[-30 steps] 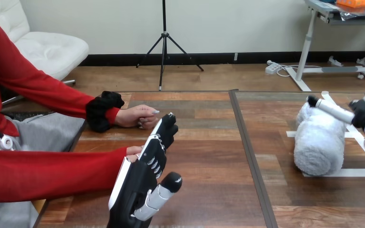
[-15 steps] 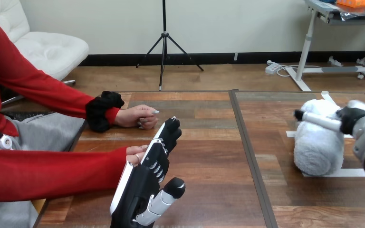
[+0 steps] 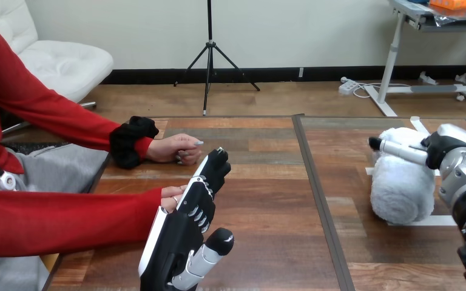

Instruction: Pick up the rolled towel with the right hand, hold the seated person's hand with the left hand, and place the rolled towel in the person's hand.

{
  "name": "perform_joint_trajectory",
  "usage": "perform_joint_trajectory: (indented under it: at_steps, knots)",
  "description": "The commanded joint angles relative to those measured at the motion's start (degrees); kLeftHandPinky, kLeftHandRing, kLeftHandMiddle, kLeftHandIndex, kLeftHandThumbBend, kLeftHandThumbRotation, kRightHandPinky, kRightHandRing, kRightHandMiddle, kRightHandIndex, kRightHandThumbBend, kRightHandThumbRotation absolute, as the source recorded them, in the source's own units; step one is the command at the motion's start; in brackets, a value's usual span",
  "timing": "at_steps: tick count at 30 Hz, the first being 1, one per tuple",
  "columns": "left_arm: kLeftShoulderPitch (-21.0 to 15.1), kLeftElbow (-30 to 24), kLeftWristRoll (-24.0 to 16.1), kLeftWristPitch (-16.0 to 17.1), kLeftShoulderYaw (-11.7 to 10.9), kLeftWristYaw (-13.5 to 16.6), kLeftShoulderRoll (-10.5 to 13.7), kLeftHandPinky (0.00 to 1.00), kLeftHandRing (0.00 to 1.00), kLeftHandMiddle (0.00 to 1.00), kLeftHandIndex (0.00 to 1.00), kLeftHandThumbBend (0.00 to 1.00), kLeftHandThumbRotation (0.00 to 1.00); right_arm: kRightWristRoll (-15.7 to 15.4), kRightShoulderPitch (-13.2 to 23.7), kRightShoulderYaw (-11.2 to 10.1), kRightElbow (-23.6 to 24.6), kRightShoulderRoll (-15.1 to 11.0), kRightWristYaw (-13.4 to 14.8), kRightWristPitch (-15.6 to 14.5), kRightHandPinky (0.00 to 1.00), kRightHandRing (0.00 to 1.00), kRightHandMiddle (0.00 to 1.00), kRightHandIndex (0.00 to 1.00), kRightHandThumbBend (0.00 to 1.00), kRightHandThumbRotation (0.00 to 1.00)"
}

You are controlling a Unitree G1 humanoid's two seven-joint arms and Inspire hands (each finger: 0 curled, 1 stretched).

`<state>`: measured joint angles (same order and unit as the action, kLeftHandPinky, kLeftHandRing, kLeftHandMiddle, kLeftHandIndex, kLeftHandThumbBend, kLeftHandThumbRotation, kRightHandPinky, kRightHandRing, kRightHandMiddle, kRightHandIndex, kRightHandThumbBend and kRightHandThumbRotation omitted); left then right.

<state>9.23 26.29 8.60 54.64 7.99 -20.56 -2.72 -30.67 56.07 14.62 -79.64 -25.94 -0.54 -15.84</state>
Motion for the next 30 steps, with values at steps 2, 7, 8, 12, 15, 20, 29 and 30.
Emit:
perform_joint_trajectory:
  at_steps: [2, 7, 8, 12, 15, 20, 29, 30]
  knots:
    - [-0.69, -3.66, 0.71, 0.62, 0.39, 0.05, -0.28, 0.96, 0.95, 0.95, 0.93, 1.00, 0.77, 4.47, -1.18, -4.73, 0.65, 2.39, 5.42, -0.03, 0.30, 0.57, 0.74, 0.82, 1.00, 0.71]
    - [-0.16, -4.35, 0.60, 0.65, 0.36, 0.17, -0.04, 0.95, 0.94, 0.95, 0.93, 1.00, 0.77, 5.76, -2.38, -5.51, 0.69, 2.73, 7.62, 1.12, 0.36, 0.66, 0.78, 0.78, 1.00, 0.54]
    - [-0.06, -4.49, 0.67, 0.61, 0.38, 0.12, 0.03, 0.95, 0.94, 0.95, 0.93, 1.00, 0.77, 5.83, -2.57, -5.57, 0.67, 2.80, 7.91, 1.18, 0.39, 0.68, 0.79, 0.77, 1.00, 0.46]
    - [0.34, -5.07, 1.01, 0.43, 0.45, -0.15, 0.32, 0.94, 0.94, 0.95, 0.93, 1.00, 0.76, 6.80, -3.35, -6.42, 0.65, 3.05, 9.09, 1.83, 0.40, 0.66, 0.77, 0.74, 1.00, 0.35]
    - [0.61, -5.29, 1.26, 0.48, 0.40, -0.23, 0.39, 0.94, 0.94, 0.95, 0.93, 1.00, 0.76, 7.65, -3.97, -7.30, 0.74, 3.24, 10.06, 2.72, 0.36, 0.56, 0.70, 0.72, 1.00, 0.27]
    - [1.39, -6.34, 1.03, -0.21, 0.36, 0.19, 0.40, 0.94, 0.93, 0.94, 0.92, 1.00, 0.76, 8.18, -5.15, -7.85, 0.83, 3.50, 11.51, 4.57, 0.28, 0.42, 0.59, 0.73, 1.00, 0.13]
    - [2.39, -8.17, 2.21, -1.84, 0.89, -0.49, 0.75, 0.97, 0.95, 0.94, 0.92, 1.00, 0.75, 9.08, -6.03, -8.85, 0.88, 4.23, 12.31, 5.42, 0.24, 0.34, 0.51, 0.73, 0.98, 0.02]
    - [2.48, -8.37, 2.38, -1.97, 0.92, -0.60, 0.83, 0.97, 0.95, 0.94, 0.92, 1.00, 0.75, 9.02, -6.04, -8.82, 0.88, 4.28, 12.32, 5.41, 0.24, 0.34, 0.50, 0.72, 0.98, 0.01]
